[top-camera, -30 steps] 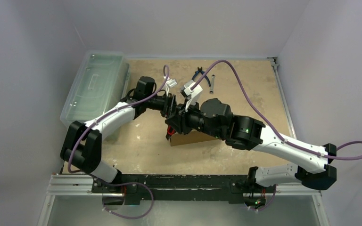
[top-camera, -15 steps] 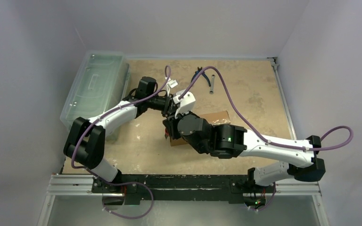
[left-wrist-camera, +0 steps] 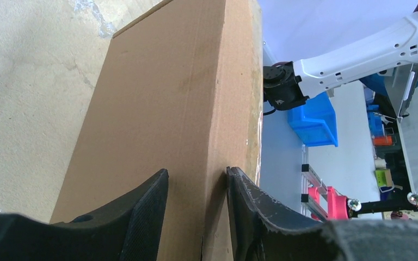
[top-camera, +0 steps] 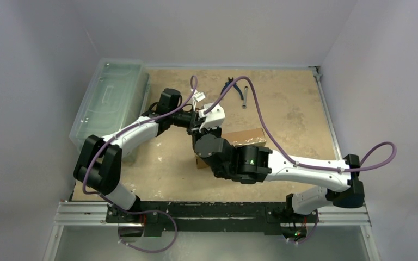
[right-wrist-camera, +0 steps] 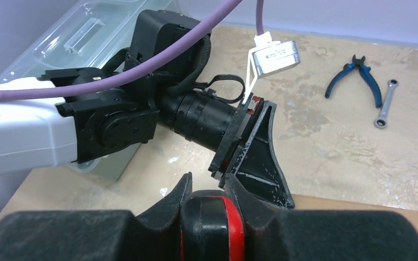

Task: Unpack the express box

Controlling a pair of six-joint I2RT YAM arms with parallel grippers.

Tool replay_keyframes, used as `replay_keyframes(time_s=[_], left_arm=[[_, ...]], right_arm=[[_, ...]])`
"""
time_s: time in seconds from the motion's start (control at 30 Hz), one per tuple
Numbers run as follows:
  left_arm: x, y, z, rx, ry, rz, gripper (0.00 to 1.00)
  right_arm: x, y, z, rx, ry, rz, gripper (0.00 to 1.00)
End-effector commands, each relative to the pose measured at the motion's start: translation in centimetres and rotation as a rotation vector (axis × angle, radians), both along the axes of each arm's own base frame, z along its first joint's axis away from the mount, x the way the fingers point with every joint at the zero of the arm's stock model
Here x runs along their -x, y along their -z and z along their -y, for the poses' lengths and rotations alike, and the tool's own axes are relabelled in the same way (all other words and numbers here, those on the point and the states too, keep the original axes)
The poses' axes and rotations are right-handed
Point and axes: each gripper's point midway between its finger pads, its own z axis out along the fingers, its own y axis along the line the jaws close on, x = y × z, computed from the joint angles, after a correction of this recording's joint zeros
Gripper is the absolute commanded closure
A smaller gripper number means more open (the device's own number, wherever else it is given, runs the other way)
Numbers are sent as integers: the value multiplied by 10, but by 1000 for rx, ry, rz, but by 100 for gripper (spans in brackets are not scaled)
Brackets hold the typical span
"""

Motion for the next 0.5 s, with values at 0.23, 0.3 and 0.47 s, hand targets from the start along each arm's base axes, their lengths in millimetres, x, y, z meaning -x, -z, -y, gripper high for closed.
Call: replay_keyframes(time_s=[0.23,0.3,0.47], left_arm=[[-11,20,-5,-40,-44,-2,59],[-11,20,-5,-39,-46,-5,59],[-13,21,-7,-41,-57,-3,59]], right_arm=[[-12,-16,5,-47,164,127,100],[-12,-12,2,-32,168,131,100],[-14,-5,-2,-7,179,138,100]])
